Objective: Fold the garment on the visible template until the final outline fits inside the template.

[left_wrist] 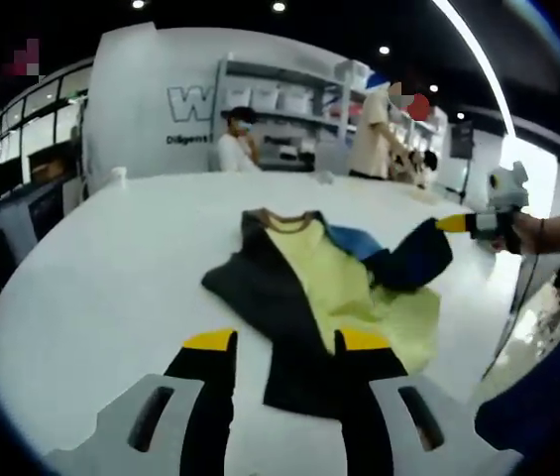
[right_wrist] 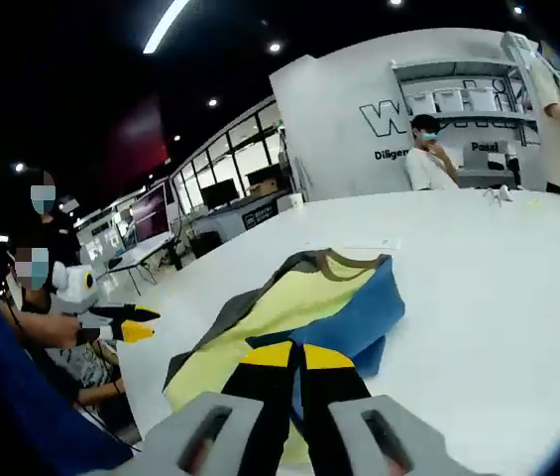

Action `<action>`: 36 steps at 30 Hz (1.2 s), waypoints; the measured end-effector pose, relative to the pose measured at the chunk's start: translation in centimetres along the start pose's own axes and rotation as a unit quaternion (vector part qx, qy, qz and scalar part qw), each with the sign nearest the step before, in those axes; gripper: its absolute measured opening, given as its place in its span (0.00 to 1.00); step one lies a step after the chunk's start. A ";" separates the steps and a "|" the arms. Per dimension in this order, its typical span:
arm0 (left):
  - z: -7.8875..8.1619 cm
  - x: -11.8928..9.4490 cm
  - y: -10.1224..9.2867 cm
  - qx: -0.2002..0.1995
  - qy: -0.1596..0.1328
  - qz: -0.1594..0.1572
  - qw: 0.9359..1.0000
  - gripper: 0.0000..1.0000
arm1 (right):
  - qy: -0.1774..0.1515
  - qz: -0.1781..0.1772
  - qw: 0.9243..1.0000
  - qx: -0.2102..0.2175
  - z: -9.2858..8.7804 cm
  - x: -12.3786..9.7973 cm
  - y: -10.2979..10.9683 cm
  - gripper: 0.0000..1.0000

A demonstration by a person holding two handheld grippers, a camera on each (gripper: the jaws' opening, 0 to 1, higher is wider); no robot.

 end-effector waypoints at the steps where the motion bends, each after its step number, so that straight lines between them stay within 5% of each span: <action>1: 0.0 0.0 0.0 0.001 0.000 0.001 1.000 0.36 | -0.016 0.001 1.000 0.020 1.2 0.0 -0.4 0.00; 4: 0.1 0.0 0.2 -0.002 0.000 0.005 1.000 0.36 | -0.049 -0.003 0.996 0.075 3.9 -0.2 -2.0 0.00; 10: 0.3 0.3 0.3 -0.003 -0.002 0.011 1.000 0.36 | -0.073 -0.018 0.992 0.102 7.6 -0.4 -4.6 0.00; 18: 0.3 0.4 0.0 -0.002 0.002 0.012 1.000 0.36 | -0.121 -0.078 0.977 0.159 11.5 -1.8 -11.9 0.00; 26: 0.3 0.5 -0.2 -0.007 0.005 0.020 1.000 0.36 | -0.141 -0.135 0.965 0.178 12.6 -3.9 -16.5 0.00; 31: 0.2 0.6 -0.4 -0.009 0.010 0.029 0.999 0.36 | -0.154 -0.179 0.949 0.208 13.0 -5.5 -21.8 0.00; 34: 0.1 0.7 -0.5 -0.012 0.011 0.032 0.999 0.36 | -0.155 -0.192 0.943 0.224 12.6 -5.8 -22.6 0.00; 36: 0.2 1.0 -1.1 -0.011 0.014 0.032 0.999 0.36 | -0.164 -0.212 0.931 0.246 11.7 -6.9 -23.8 0.00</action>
Point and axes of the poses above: the point that each gripper's makers call its tool centre point, and the gripper's own axes: x roughly forward along the fingers, y roughly to its left, z roughly out of its top, the point moved 4 cm from there along -x, roughly backward along the fingers, and after that the axes turned 9 degrees about x, right-handed, at the moved point
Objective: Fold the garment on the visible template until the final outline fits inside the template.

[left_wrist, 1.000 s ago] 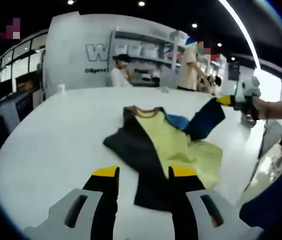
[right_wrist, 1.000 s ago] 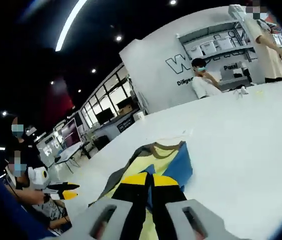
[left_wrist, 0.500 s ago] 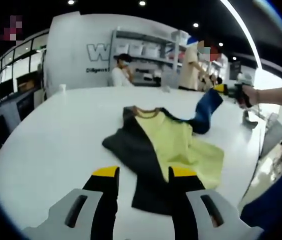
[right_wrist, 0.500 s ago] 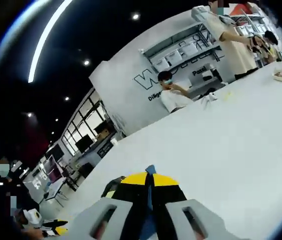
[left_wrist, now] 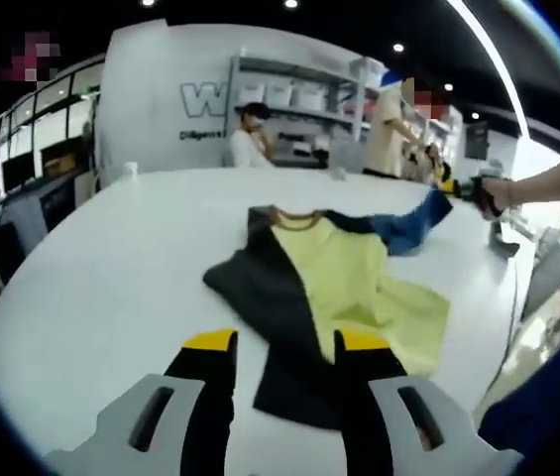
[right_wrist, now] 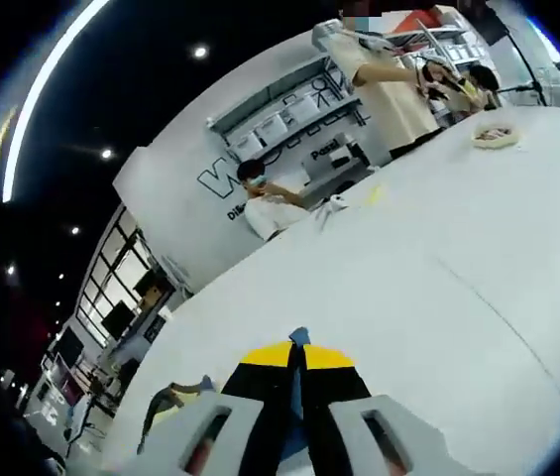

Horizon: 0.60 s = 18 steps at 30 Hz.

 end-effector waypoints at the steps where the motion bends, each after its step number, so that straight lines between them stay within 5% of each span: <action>1: 0.0 0.0 0.0 0.000 0.000 0.001 1.000 0.36 | -0.001 -0.003 1.000 0.001 0.0 0.0 -0.2 0.00; 7: -0.1 0.2 0.0 -0.003 0.004 0.007 1.000 0.36 | -0.012 -0.039 0.999 0.016 0.0 -1.4 -2.9 0.00; 18: -0.1 0.8 -0.9 -0.004 0.011 0.012 1.000 0.36 | -0.018 -0.071 0.997 0.024 3.0 -1.4 -7.5 0.00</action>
Point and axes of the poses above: the point that each gripper's makers call its tool centre point, and the gripper's own axes: x roughly forward along the fingers, y roughly to its left, z roughly out of its top, the point moved 4 cm from there along -x, roughly backward along the fingers, and after that the axes turned 9 degrees about x, right-handed, at the moved point
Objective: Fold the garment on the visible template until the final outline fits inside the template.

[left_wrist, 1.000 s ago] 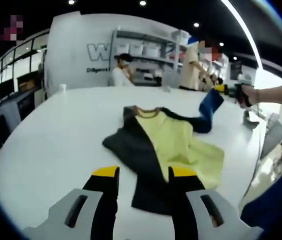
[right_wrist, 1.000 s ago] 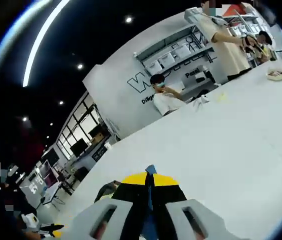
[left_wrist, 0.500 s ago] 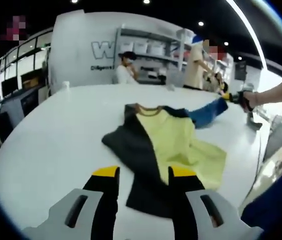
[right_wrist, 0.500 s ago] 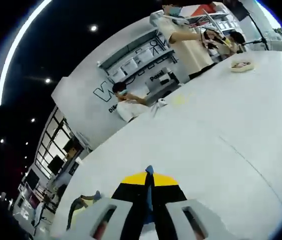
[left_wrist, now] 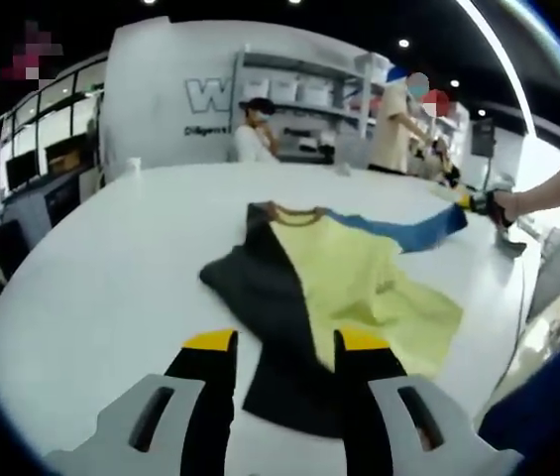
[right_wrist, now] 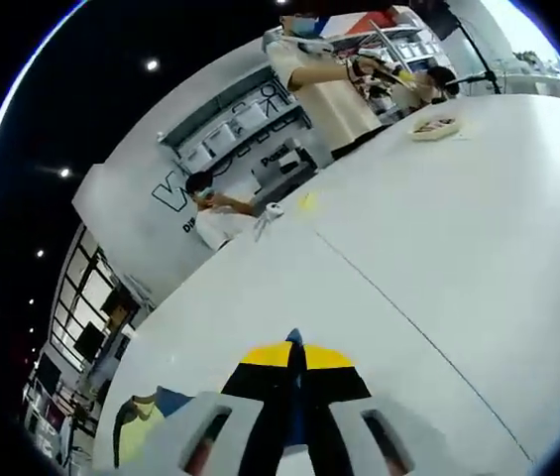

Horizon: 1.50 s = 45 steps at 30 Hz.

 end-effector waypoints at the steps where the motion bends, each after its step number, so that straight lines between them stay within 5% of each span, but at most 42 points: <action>1: 0.0 0.1 0.0 0.000 0.001 -0.001 1.000 0.36 | 0.001 -0.001 1.000 -0.001 0.2 0.1 -0.2 0.00; 15: 0.0 -0.1 -0.4 0.000 0.007 0.008 1.000 0.36 | 0.016 -0.033 0.999 -0.001 0.3 1.0 -3.4 0.00; 26: -0.5 -0.1 -0.9 -0.001 0.016 0.004 1.000 0.35 | 0.020 -0.045 0.999 0.004 -0.5 0.6 -3.7 0.00; 45: -0.3 -0.2 -1.3 0.003 0.015 0.003 1.000 0.35 | 0.030 -0.065 0.996 -0.053 0.0 -0.1 -4.4 0.01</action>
Point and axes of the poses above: the point that each gripper's makers call its tool centre point, and the gripper's own axes: x roughly forward along the fingers, y roughly to its left, z roughly out of its top, the point moved 4 cm from there along -x, roughly backward along the fingers, and after that the axes turned 9 degrees about x, right-handed, at the moved point
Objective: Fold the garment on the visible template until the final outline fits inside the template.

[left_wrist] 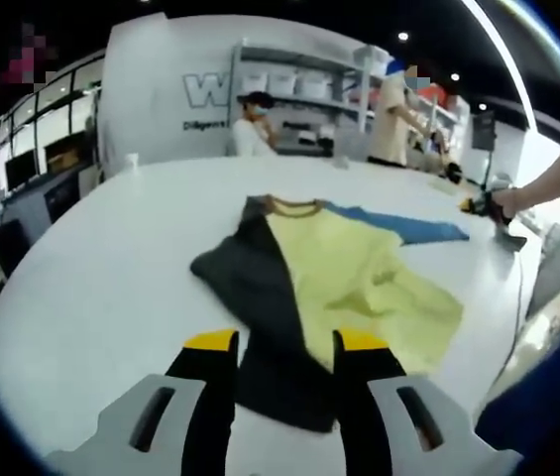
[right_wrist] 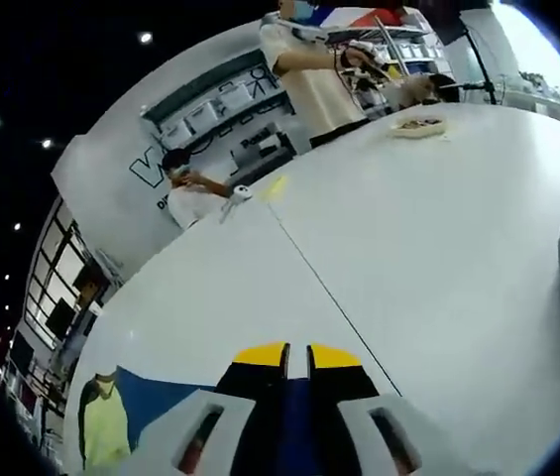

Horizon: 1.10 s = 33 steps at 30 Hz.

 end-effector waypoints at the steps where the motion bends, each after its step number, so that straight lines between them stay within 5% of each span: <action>1: 0.0 0.0 0.0 0.000 0.000 0.000 1.000 0.35 | 0.006 0.004 1.000 -0.009 -0.2 0.0 0.0 0.00; 8: 0.2 0.1 -0.1 0.001 -0.005 -0.003 1.000 0.35 | 0.034 0.023 0.998 -0.045 -1.8 -0.9 0.3 0.01; 23: 0.9 -0.3 2.9 0.000 -0.017 -0.002 1.000 0.38 | 0.104 0.155 0.981 -0.062 -9.7 -5.5 5.9 0.02; 28: 1.3 -0.4 3.4 -0.010 -0.018 -0.009 1.000 0.41 | 0.132 0.190 0.971 -0.069 -13.1 -7.2 7.9 0.03; 33: 1.0 -0.9 4.6 -0.014 -0.025 -0.014 0.999 0.41 | 0.173 0.225 0.956 -0.069 -18.8 -10.0 10.6 0.04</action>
Point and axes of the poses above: the point that each gripper's makers call its tool centre point, and the gripper's own axes: x roughly forward along the fingers, y roughly to its left, z roughly out of its top, the point moved 4 cm from there along -x, roughly backward along the fingers, and after that the axes turned 9 degrees about x, right-handed, at the moved point
